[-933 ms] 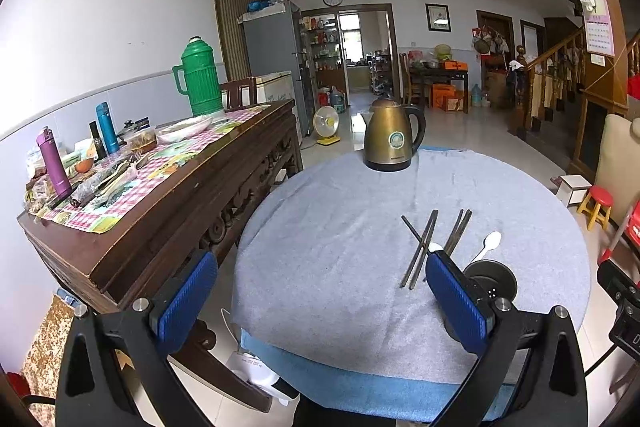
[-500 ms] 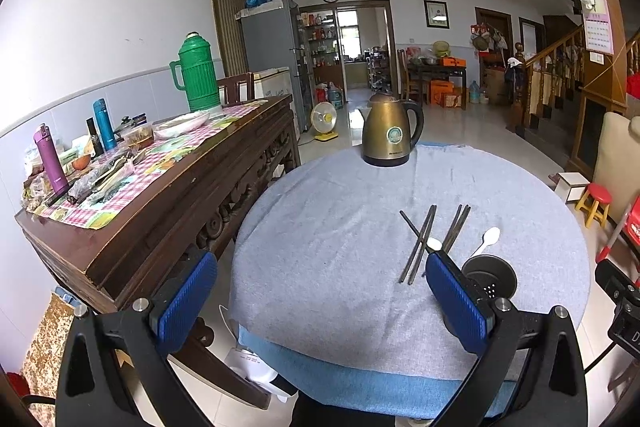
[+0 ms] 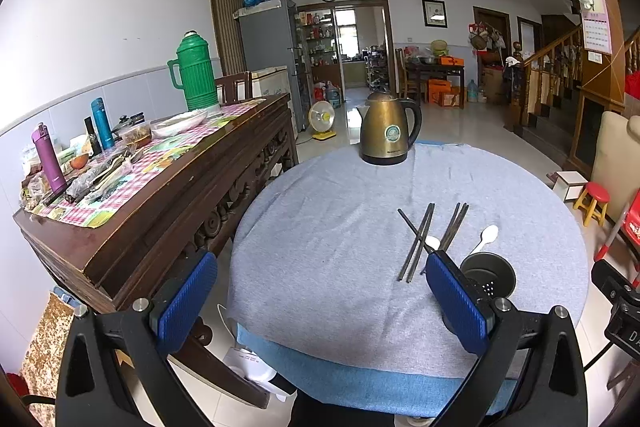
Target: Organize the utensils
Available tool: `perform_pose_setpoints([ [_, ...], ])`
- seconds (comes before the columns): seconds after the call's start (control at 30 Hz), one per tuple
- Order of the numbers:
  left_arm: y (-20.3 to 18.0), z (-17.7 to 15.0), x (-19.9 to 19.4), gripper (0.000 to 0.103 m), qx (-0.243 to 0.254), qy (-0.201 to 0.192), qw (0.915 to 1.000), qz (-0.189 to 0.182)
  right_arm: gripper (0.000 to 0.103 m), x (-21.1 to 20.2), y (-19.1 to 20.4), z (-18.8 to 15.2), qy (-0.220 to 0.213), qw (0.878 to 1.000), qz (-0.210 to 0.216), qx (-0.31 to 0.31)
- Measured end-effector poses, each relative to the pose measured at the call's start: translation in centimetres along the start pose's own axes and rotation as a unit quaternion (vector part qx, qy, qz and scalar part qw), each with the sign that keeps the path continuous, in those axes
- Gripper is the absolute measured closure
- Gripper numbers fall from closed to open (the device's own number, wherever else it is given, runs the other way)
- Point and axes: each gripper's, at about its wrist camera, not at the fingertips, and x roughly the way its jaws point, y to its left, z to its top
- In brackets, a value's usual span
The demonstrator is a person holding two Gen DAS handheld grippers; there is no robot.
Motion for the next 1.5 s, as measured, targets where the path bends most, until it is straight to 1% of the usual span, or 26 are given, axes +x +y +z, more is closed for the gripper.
perform_pose_setpoints([
  [0.93,-0.5,-0.2,-0.1,0.000,-0.001,0.001,1.0000,-0.001,0.000,0.3,0.6,-0.5,0.003,1.000,0.002,-0.001],
  [1.2,0.0,-0.3,0.4,0.000,-0.004,0.009,0.9999,-0.005,0.000,0.9,0.6,-0.1,0.008,1.000,0.001,-0.002],
  [1.5,-0.2,-0.5,2.1,0.000,-0.005,0.027,0.9996,-0.009,0.000,2.1,0.3,0.5,0.017,1.000,-0.004,-0.002],
])
